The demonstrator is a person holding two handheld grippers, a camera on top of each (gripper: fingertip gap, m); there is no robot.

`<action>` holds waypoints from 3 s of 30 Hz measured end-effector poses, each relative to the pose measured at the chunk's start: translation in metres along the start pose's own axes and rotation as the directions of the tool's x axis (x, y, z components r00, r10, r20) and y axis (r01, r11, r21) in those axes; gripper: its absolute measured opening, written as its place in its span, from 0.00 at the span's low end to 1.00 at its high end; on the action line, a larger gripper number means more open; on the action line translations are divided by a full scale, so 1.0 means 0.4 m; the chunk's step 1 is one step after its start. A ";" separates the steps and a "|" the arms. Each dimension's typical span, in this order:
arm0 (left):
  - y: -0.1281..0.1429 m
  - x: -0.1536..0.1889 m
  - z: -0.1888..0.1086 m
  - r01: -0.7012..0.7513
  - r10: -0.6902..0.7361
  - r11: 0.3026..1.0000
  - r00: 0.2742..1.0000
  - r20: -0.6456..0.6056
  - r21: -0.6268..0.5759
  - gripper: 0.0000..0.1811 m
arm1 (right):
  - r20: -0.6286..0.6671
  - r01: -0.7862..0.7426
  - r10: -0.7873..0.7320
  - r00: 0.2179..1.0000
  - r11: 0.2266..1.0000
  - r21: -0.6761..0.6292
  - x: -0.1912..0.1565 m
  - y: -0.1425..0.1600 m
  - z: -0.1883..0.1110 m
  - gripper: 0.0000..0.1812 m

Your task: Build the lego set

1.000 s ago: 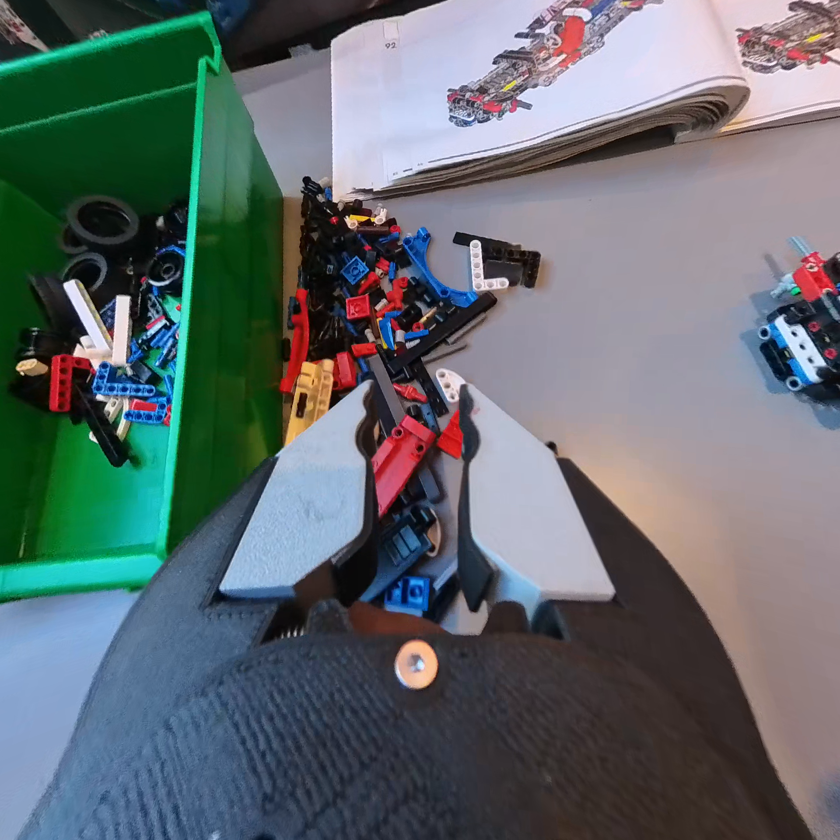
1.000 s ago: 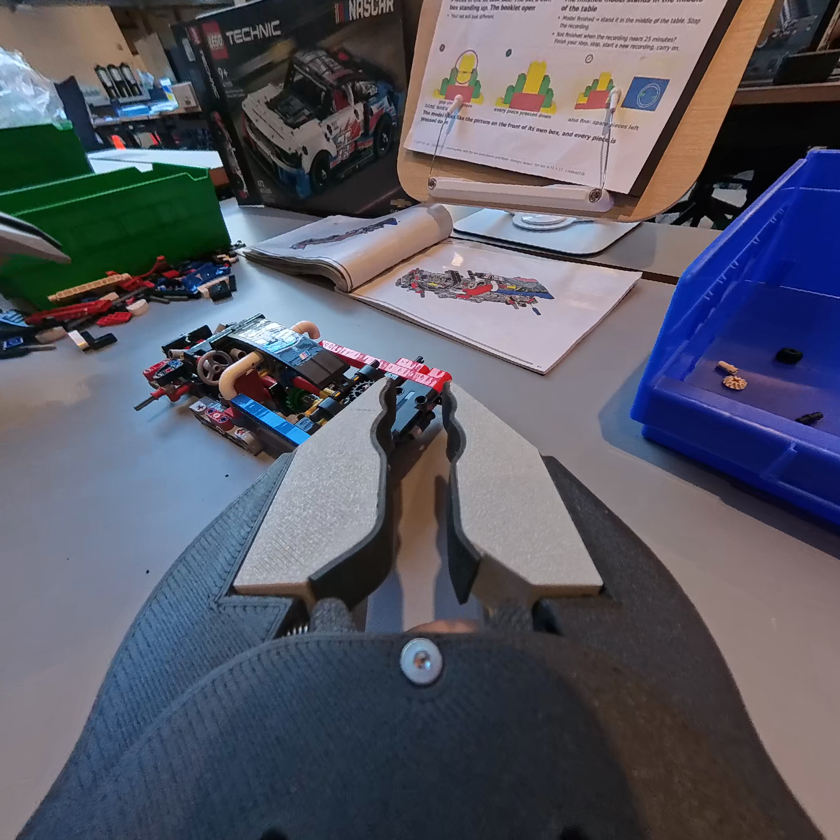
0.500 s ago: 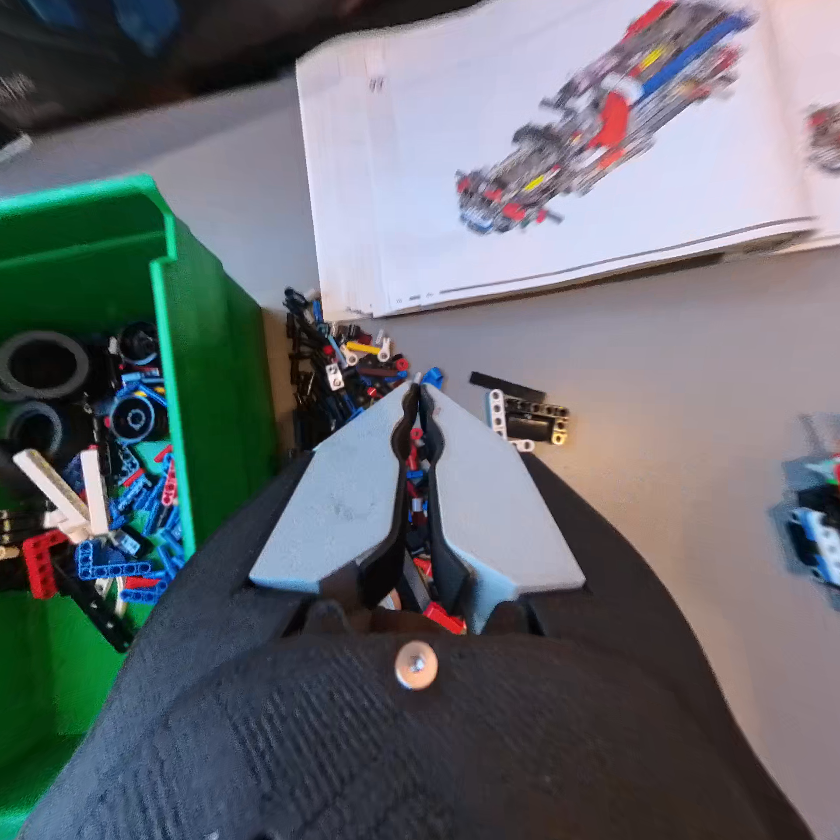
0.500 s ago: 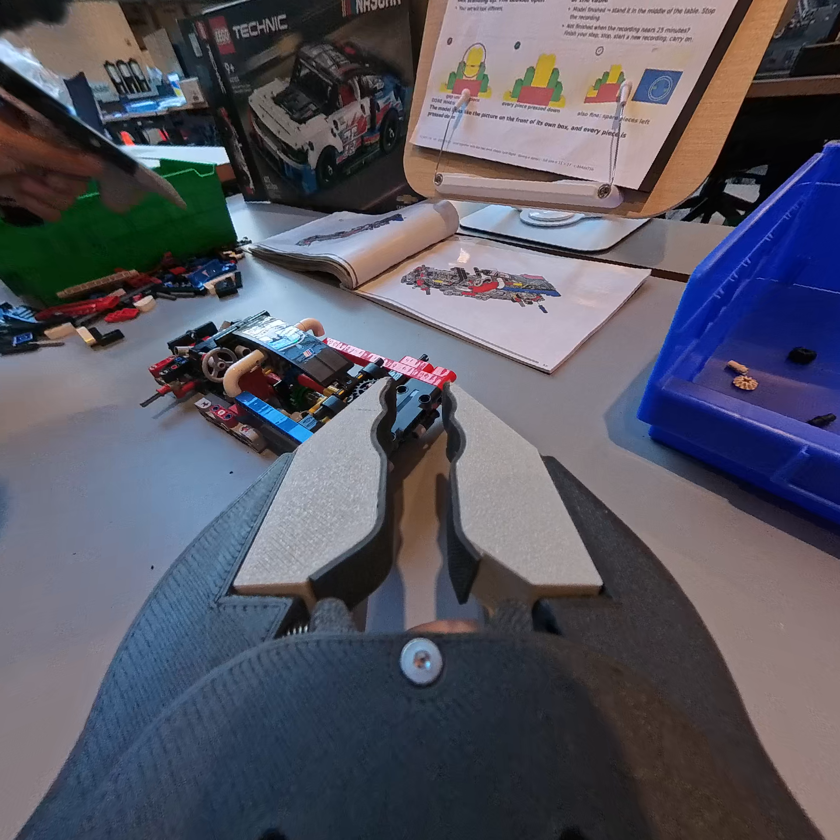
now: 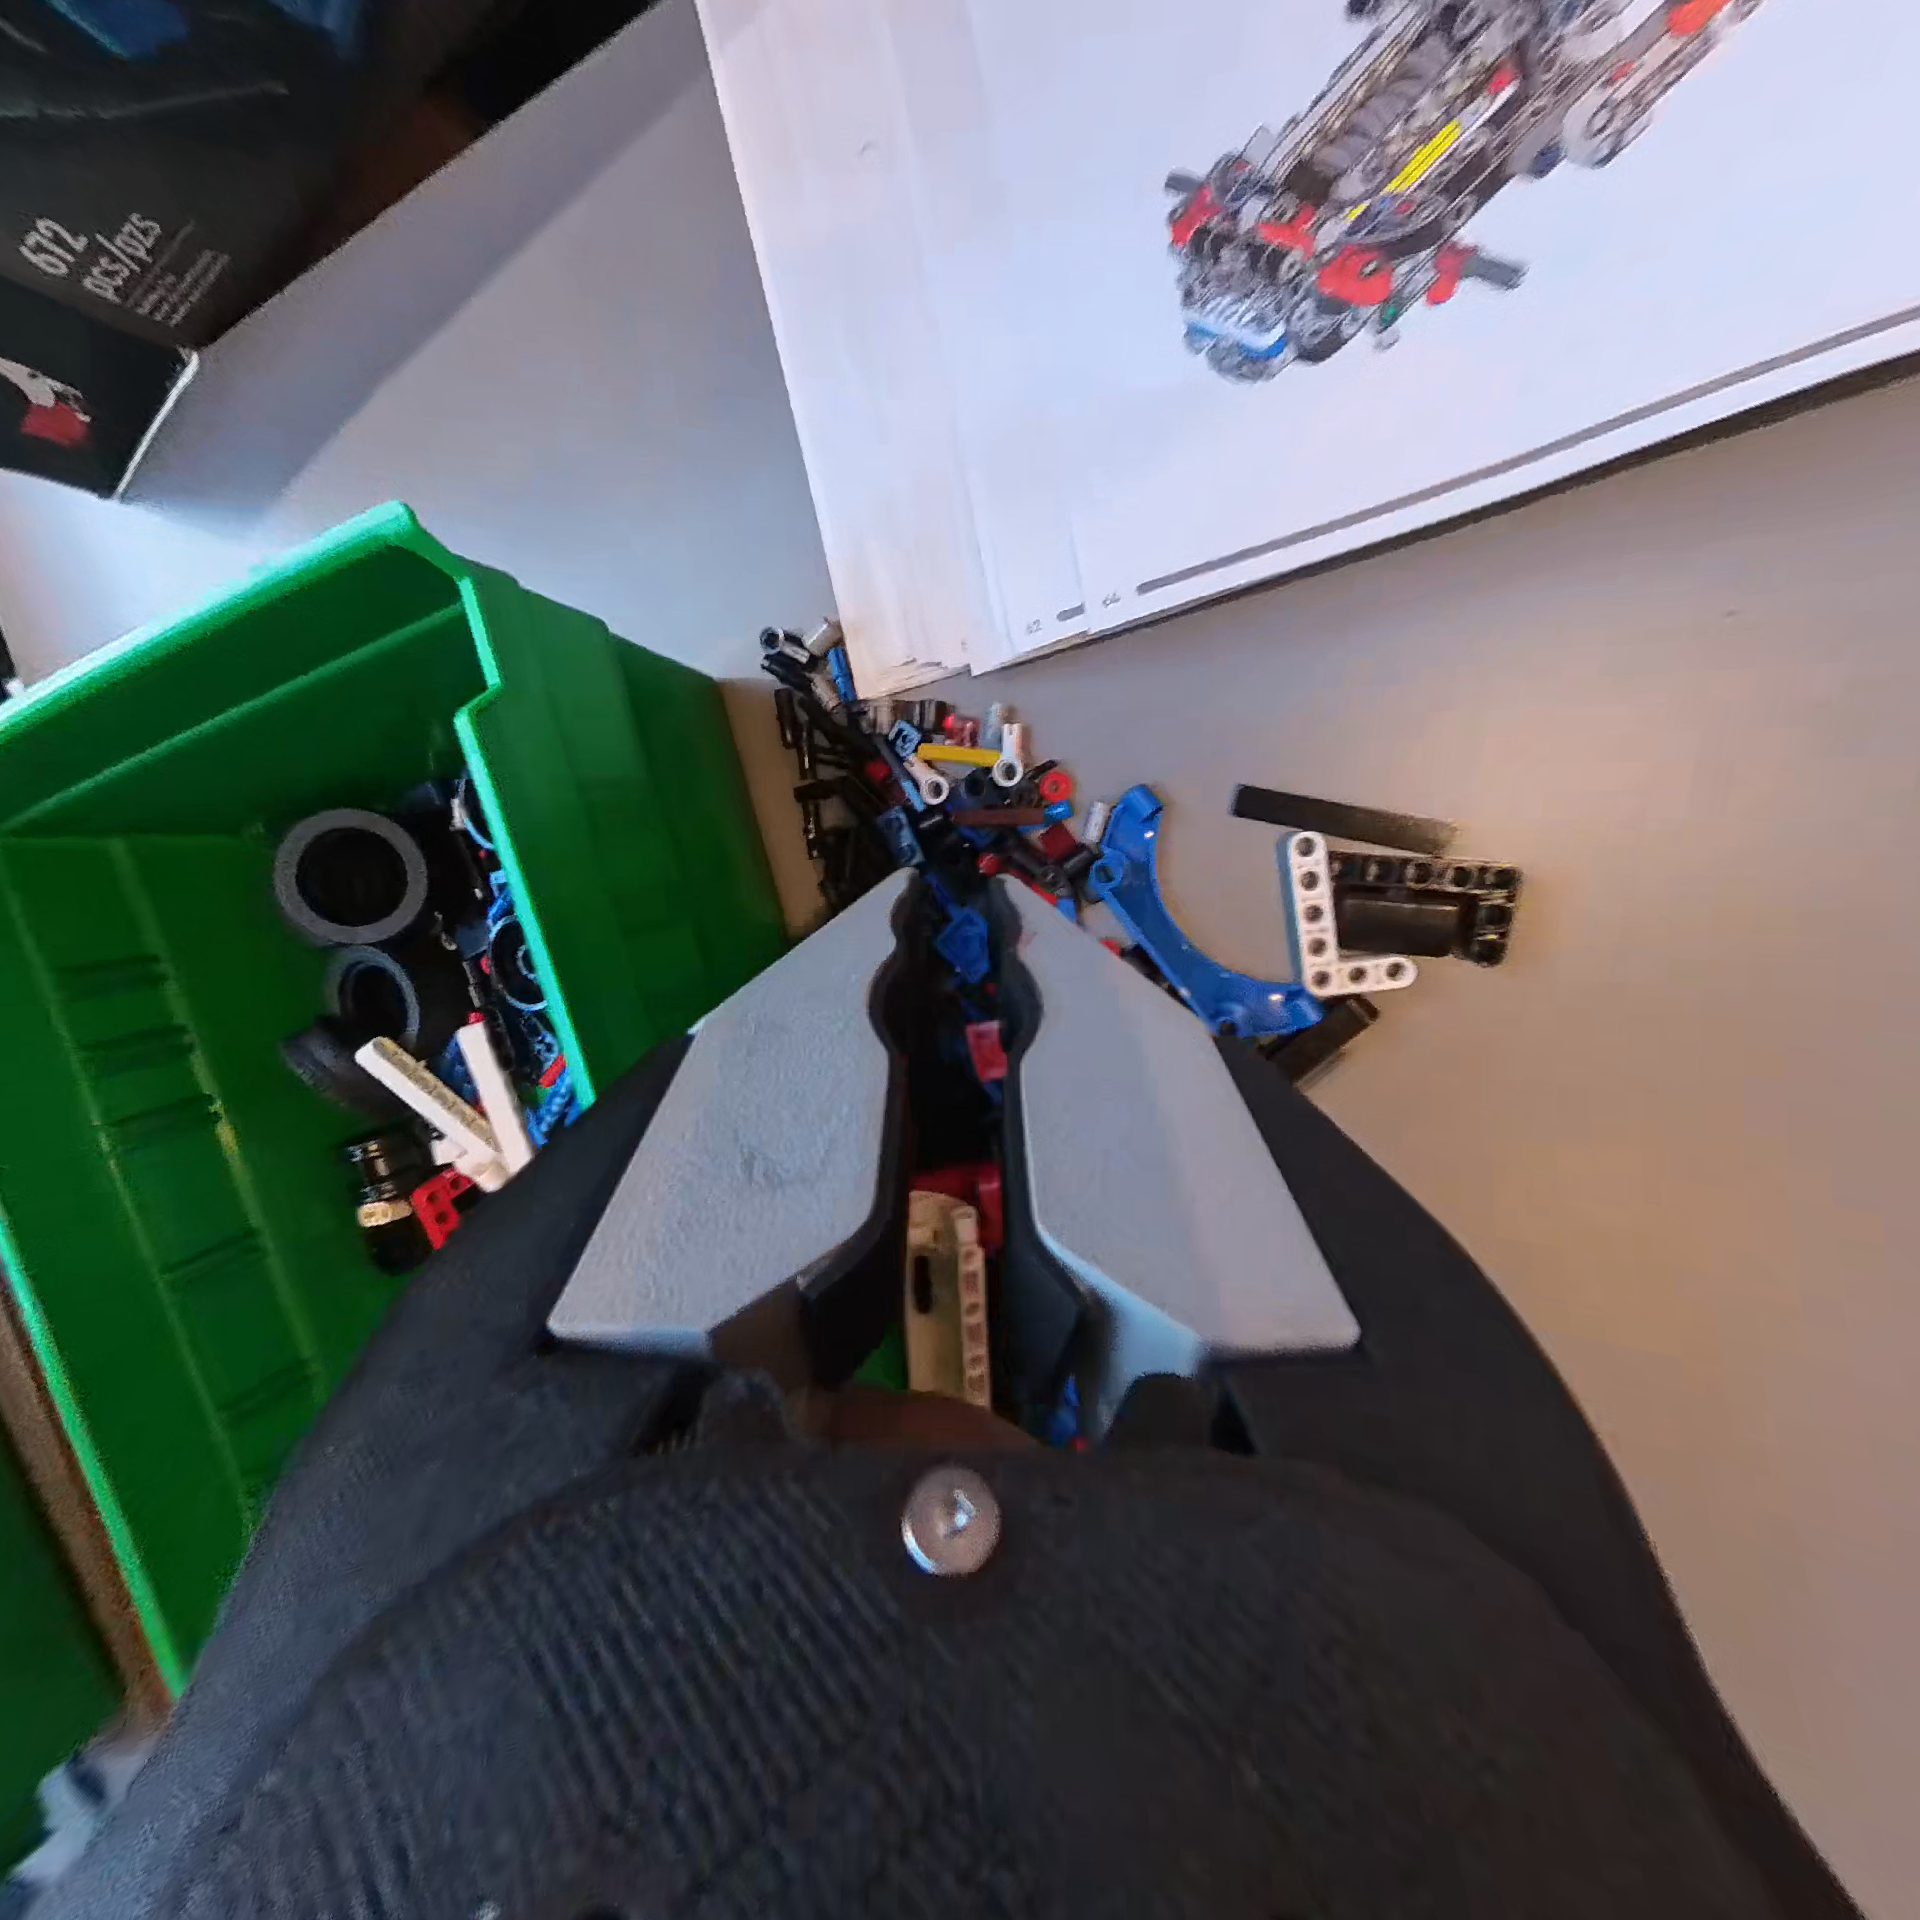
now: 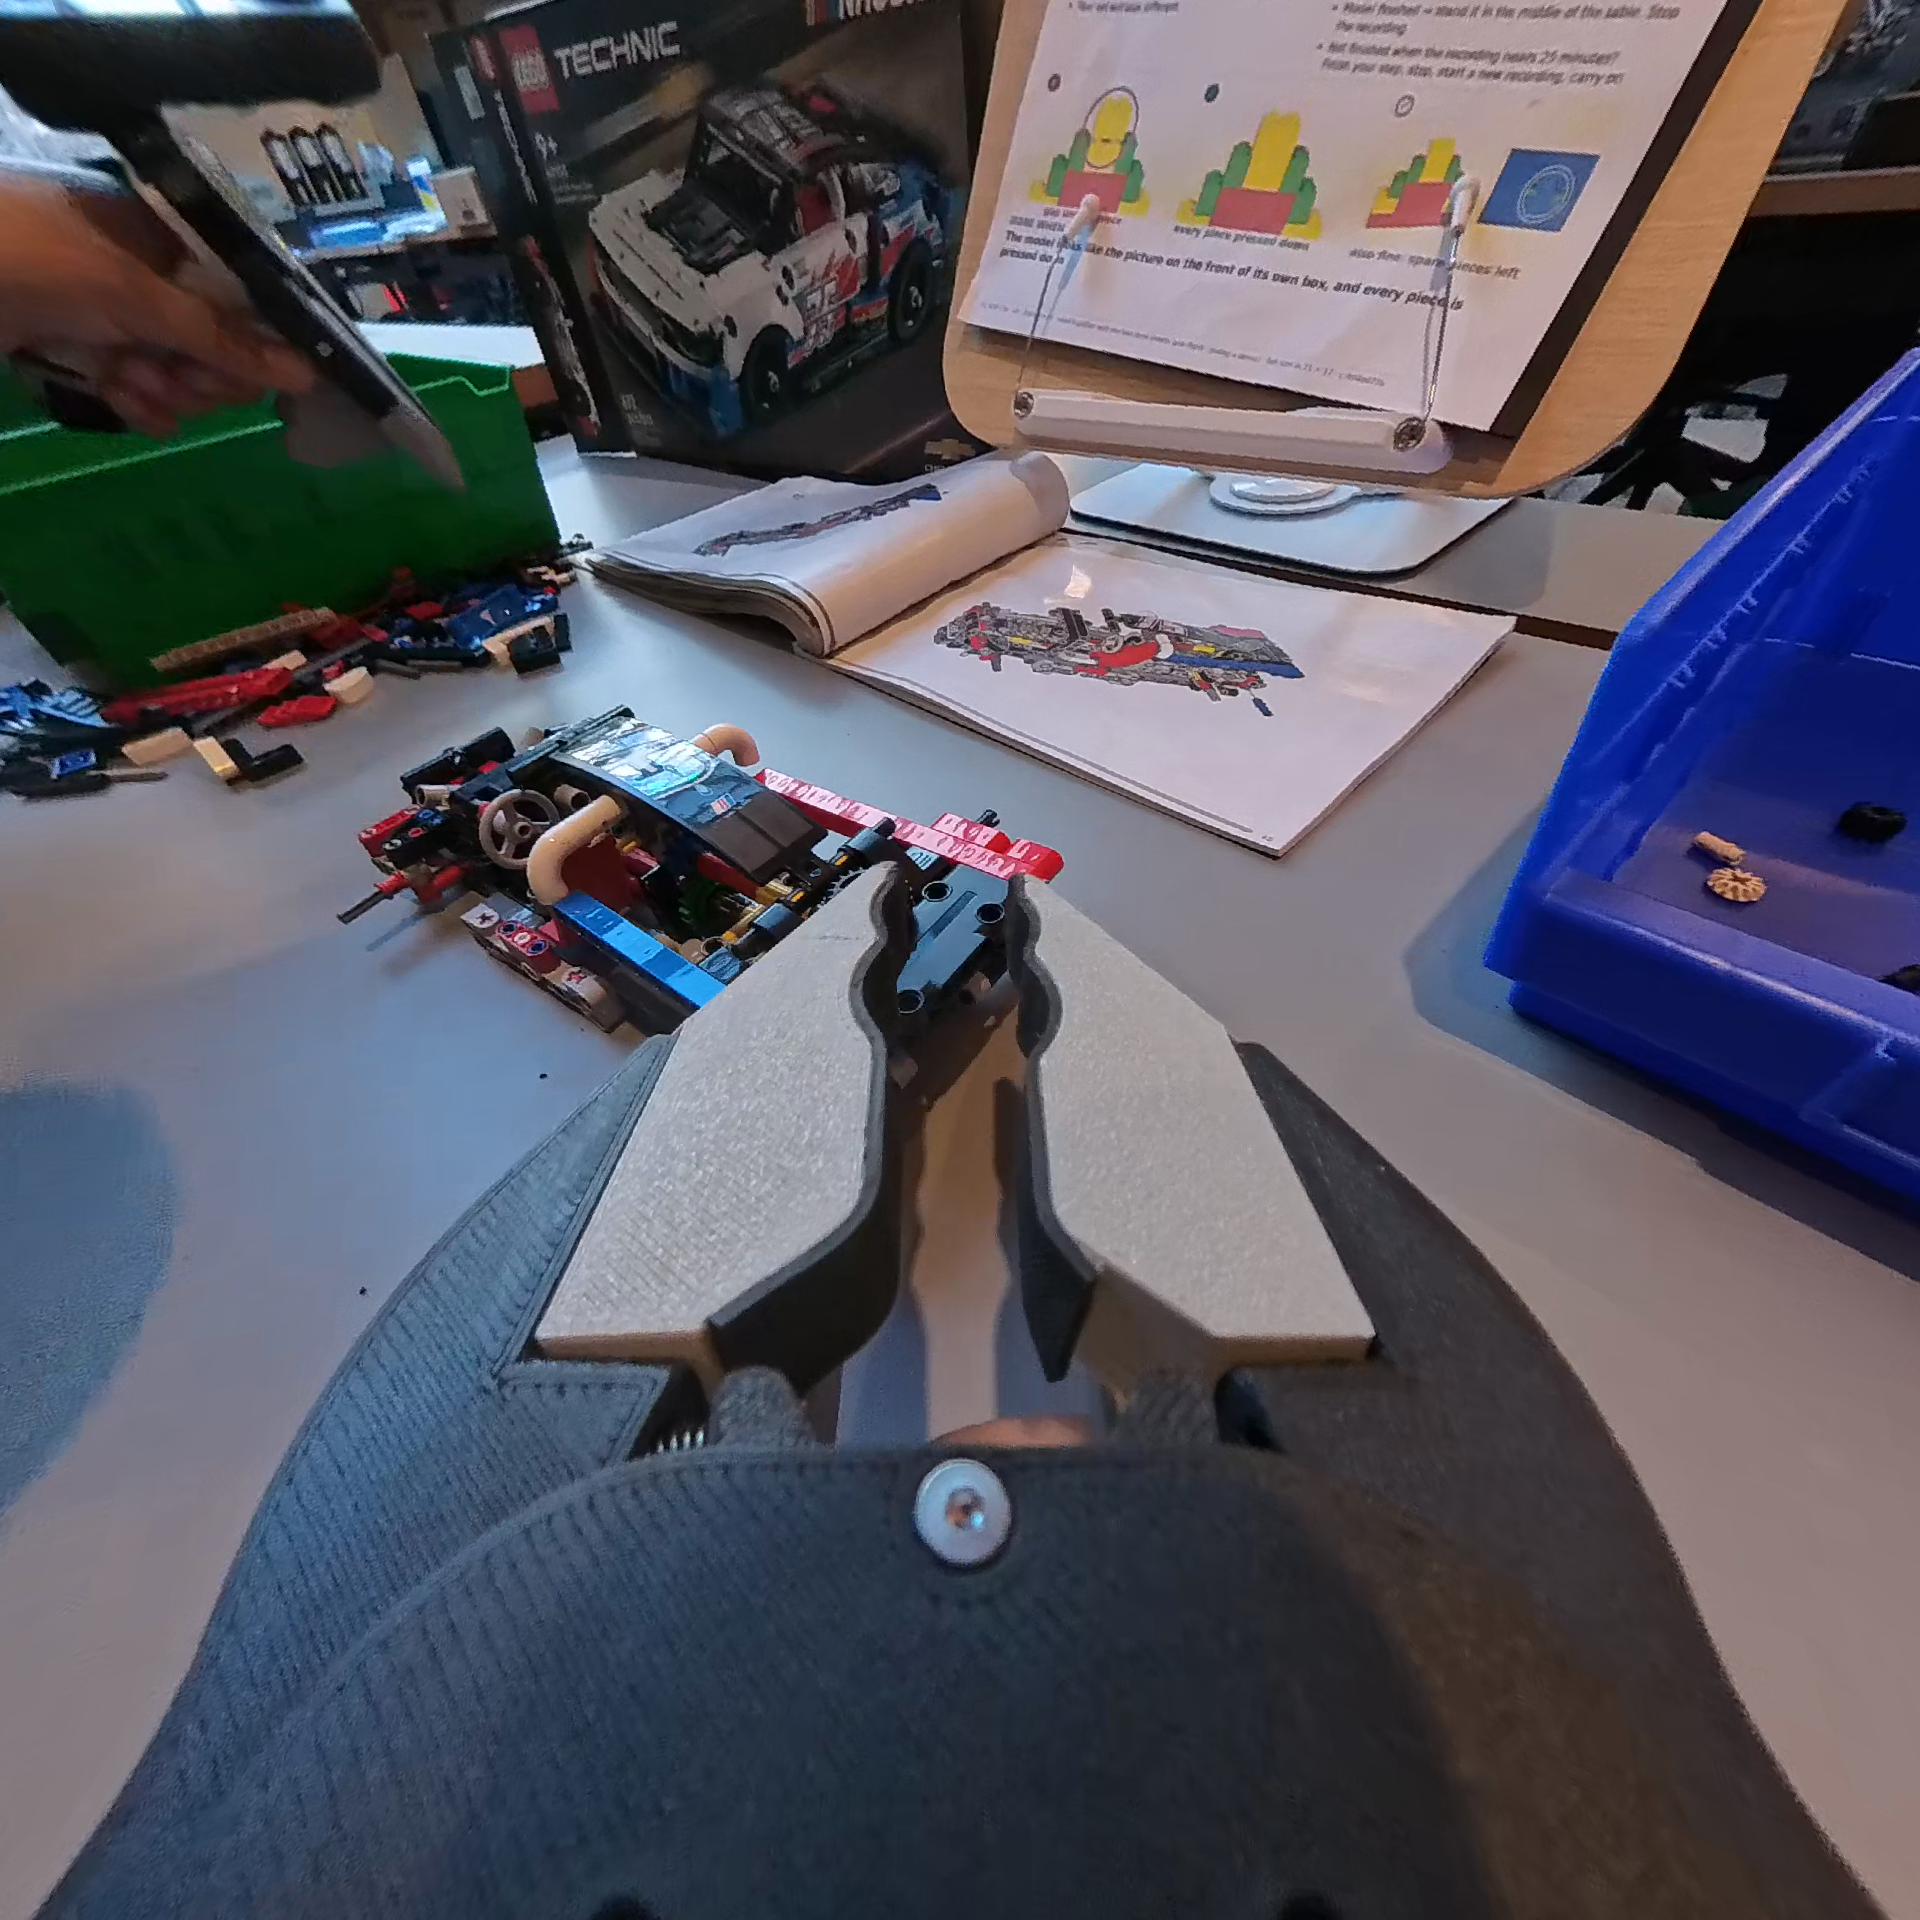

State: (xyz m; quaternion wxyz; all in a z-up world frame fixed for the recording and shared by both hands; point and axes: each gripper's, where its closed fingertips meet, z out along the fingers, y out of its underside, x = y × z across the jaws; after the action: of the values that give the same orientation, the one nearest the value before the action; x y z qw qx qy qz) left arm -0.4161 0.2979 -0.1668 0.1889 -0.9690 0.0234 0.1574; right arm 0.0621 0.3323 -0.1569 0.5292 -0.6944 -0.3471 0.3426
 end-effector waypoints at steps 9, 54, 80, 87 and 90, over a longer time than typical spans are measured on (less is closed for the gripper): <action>-0.087 0.210 -0.254 0.341 -0.161 0.773 0.921 -0.354 0.535 0.16 | -0.007 -0.046 0.046 0.999 0.998 0.032 0.013 -0.008 -0.012 0.09; 0.130 0.005 -0.059 0.162 -0.160 0.987 0.977 -0.145 0.004 0.15 | 0.015 -0.020 0.020 1.000 0.999 0.035 -0.009 -0.008 -0.019 0.04; 0.388 -0.070 -0.112 0.208 -0.213 0.976 0.974 0.077 0.063 0.00 | -0.017 -0.011 0.012 1.000 0.998 0.067 -0.002 -0.017 -0.026 0.02; 0.343 -0.018 -0.181 0.205 -0.211 0.959 0.977 0.011 0.196 0.13 | -0.024 0.008 -0.006 1.000 0.998 0.070 -0.006 -0.018 -0.026 0.02; 0.293 0.023 -0.171 0.209 -0.197 0.957 0.977 -0.076 0.200 0.14 | -0.022 0.005 -0.003 1.000 0.998 0.068 -0.006 -0.017 -0.026 0.02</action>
State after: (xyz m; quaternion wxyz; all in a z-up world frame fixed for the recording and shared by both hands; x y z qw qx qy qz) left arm -0.3995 0.1638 -0.1514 0.3031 -0.9453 -0.0547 0.1070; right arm 0.0688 0.3267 -0.1477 0.5569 -0.6790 -0.3308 0.3456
